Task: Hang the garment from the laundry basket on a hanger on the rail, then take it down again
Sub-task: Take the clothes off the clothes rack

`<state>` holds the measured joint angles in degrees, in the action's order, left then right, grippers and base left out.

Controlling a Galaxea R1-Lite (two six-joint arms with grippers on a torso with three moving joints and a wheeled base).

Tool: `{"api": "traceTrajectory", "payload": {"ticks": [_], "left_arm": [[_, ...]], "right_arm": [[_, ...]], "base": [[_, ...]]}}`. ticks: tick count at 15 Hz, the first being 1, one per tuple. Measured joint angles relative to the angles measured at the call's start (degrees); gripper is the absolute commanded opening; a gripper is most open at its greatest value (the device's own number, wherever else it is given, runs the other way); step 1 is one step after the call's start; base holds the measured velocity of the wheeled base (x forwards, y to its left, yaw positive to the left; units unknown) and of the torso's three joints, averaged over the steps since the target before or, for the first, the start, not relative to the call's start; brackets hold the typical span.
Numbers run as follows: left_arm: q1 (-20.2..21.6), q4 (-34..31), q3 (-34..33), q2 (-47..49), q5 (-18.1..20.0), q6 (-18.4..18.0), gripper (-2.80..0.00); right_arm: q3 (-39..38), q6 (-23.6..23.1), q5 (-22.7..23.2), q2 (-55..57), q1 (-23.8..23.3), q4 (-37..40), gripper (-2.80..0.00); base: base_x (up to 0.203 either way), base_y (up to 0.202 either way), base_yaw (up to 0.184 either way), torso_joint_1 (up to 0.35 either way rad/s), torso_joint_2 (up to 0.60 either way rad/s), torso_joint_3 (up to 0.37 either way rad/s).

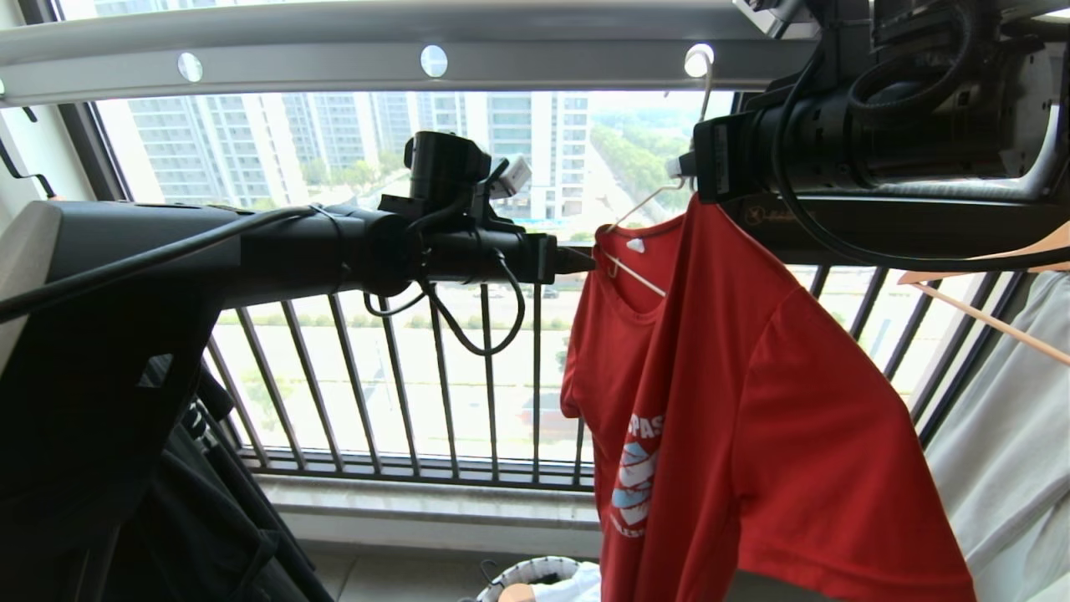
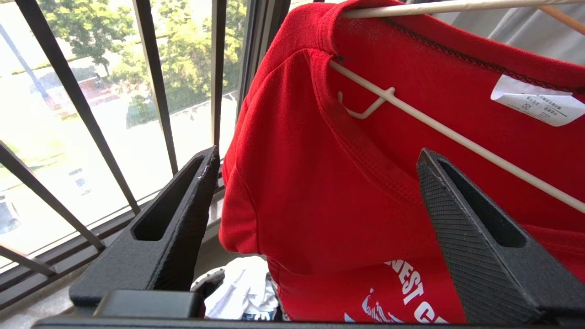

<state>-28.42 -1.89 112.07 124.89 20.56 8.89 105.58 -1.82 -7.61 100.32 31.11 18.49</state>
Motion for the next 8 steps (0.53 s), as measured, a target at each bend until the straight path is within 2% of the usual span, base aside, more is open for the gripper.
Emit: {"api": "traceTrajectory", "payload": {"ticks": [8], "left_arm": [[-0.16, 7.45, 0.0, 2.98, -4.58, -0.02, 0.0]], "right_arm": [[-1.21, 0.17, 0.97, -0.49, 0.06, 0.22, -2.8]], "base": [[0.0, 0.0, 0.0, 0.0, 0.0, 0.0]]}}
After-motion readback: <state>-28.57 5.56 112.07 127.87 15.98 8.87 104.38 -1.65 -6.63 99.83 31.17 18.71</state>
